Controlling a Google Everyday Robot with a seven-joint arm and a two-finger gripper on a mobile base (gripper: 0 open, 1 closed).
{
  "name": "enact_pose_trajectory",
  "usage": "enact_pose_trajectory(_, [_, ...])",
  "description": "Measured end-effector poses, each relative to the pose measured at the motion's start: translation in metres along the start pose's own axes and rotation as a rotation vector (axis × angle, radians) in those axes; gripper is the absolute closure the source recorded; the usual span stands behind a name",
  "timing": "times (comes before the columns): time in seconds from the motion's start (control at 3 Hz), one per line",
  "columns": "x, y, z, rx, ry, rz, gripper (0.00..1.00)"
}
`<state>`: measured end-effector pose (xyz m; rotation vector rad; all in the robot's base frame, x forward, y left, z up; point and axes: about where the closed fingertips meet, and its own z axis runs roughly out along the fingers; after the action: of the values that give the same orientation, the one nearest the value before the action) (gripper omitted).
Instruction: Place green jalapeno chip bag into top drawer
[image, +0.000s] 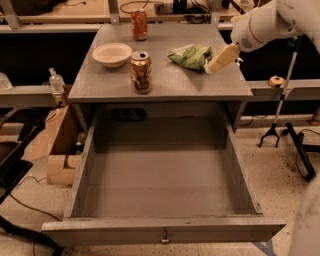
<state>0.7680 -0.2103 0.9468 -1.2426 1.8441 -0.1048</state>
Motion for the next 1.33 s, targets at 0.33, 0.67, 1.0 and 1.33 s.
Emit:
enact_pose_trajectory(0.33, [-0.001, -0.020, 0.050, 0.000, -0.034, 0.019, 0.00])
enact_pose_trajectory(0.67, [-0.006, -0.031, 0.083, 0.003, -0.101, 0.071, 0.00])
enact_pose_trajectory(1.0, [-0.010, -0.034, 0.108, 0.001, -0.146, 0.113, 0.00])
enact_pose_trajectory(1.33, [-0.008, -0.027, 0.130, -0.027, -0.157, 0.167, 0.00])
